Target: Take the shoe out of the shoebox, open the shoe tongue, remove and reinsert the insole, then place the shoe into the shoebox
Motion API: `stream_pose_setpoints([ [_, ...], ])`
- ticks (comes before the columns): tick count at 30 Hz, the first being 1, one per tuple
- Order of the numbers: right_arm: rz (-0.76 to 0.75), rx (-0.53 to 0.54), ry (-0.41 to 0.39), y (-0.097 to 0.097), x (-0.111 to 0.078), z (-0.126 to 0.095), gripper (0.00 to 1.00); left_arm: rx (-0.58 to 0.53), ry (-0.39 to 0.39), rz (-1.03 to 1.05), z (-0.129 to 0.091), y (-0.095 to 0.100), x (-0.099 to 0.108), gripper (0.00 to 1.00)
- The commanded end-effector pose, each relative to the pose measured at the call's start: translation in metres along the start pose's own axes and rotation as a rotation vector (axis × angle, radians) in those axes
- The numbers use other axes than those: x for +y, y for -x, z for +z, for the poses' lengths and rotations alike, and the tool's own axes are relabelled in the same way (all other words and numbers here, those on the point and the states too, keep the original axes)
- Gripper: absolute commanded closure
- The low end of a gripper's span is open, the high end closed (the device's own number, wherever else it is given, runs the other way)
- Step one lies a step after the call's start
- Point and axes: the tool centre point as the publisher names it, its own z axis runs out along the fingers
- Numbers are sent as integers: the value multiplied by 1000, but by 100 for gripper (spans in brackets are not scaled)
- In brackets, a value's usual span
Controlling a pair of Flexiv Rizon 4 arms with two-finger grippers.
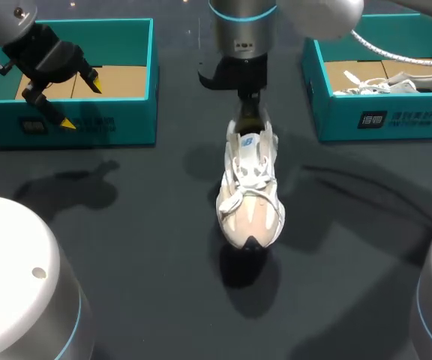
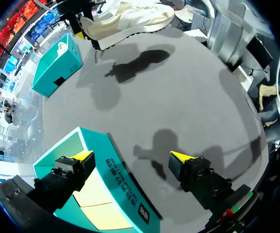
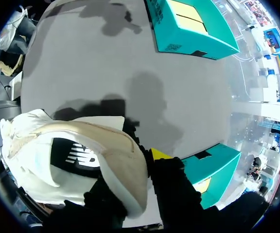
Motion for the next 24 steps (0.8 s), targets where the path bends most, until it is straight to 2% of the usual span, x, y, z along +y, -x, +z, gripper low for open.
stream_pose_setpoints([
  [1, -14, -44, 32, 17, -38, -34, 100, 2, 2, 1, 0, 0, 0, 0],
  [6, -63, -128, 29, 53, -77, -47, 100, 2, 2, 1, 0, 0, 0, 0],
  [19, -63, -128, 29, 53, -77, -47, 100, 2, 2, 1, 0, 0, 0, 0],
  [22, -28, -134, 57, 73, -93, -49, 100, 2, 2, 1, 0, 0, 0, 0],
  [24, -34, -128, 13, 87, -104, -53, 100, 2, 2, 1, 0, 0, 0, 0],
])
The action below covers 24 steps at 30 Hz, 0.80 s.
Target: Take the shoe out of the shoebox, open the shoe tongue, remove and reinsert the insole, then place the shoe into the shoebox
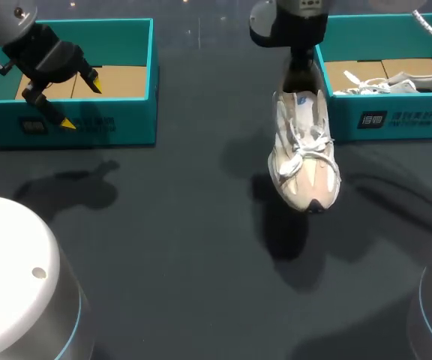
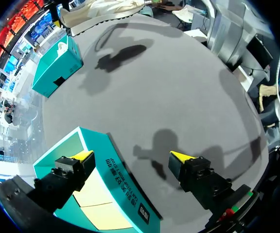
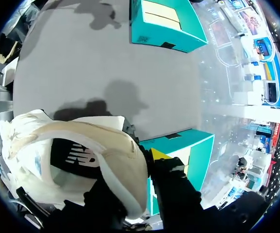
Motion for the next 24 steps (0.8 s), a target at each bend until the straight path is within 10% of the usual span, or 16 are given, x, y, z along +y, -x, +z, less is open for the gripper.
stream_pose_setpoints([
  [1, -12, 17, -38, 28, -28, -4, 100, 2, 2, 1, 0, 0, 0, 0],
  [9, -15, -10, -90, 102, -87, -9, 100, 2, 2, 1, 0, 0, 0, 0],
  [24, 9, -32, -67, 109, -94, -8, 100, 2, 2, 1, 0, 0, 0, 0],
])
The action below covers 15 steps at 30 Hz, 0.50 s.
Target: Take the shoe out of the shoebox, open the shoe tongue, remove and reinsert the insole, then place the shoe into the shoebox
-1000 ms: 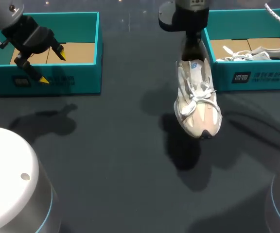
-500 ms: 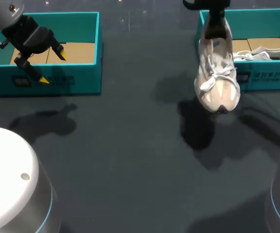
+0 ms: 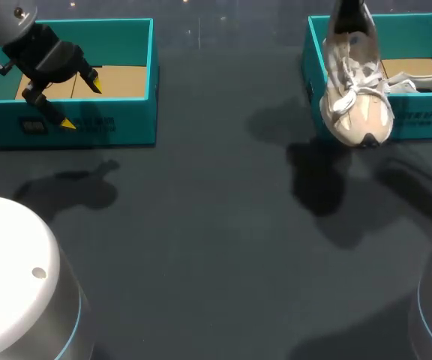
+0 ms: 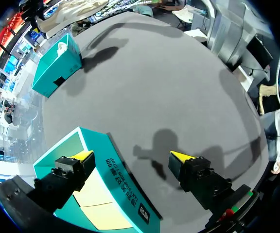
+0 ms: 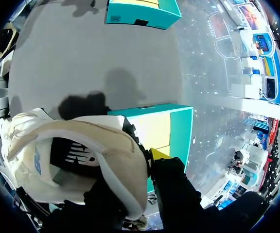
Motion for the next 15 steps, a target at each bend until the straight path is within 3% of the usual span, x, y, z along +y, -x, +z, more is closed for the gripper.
stream_pose_setpoints([
  [1, 33, -28, 25, 13, -15, 2, 100, 2, 2, 1, 0, 0, 0, 0],
  [9, -22, -56, -35, 80, -86, 21, 100, 2, 2, 1, 0, 0, 0, 0],
  [12, -65, -85, -24, 104, -113, 27, 100, 2, 2, 1, 0, 0, 0, 0],
  [15, -59, -89, -11, 118, -127, 34, 100, 2, 2, 1, 0, 0, 0, 0],
])
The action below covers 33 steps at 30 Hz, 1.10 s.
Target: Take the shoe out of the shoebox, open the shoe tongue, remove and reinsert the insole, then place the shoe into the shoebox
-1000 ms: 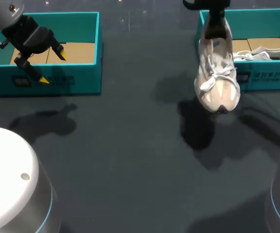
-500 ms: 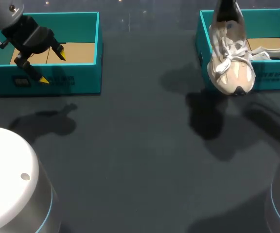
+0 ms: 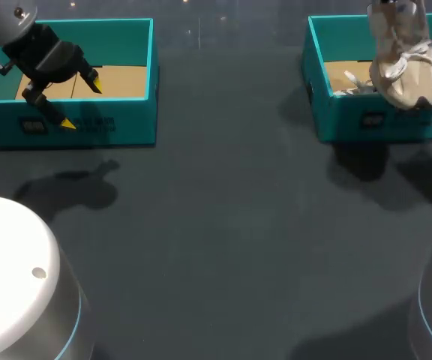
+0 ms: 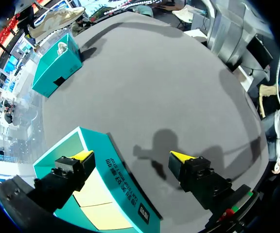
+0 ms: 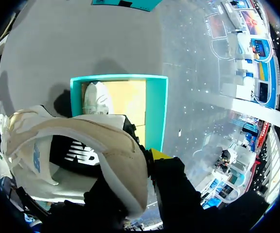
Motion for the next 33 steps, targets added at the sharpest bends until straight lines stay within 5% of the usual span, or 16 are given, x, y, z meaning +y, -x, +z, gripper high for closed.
stream_pose_setpoints([
  [1, 1, 14, 47, 16, -22, 12, 100, 2, 2, 1, 0, 0, 0, 0],
  [13, 1, 14, 47, 16, -22, 12, 100, 2, 2, 1, 0, 0, 0, 0],
  [19, 34, -54, 55, 50, -69, 39, 100, 2, 2, 1, 0, 0, 0, 0],
  [26, 33, -52, 51, 69, -100, 61, 100, 2, 2, 1, 0, 0, 0, 0],
  [33, 411, -25, -83, 57, -122, 66, 100, 2, 2, 1, 0, 0, 0, 0],
])
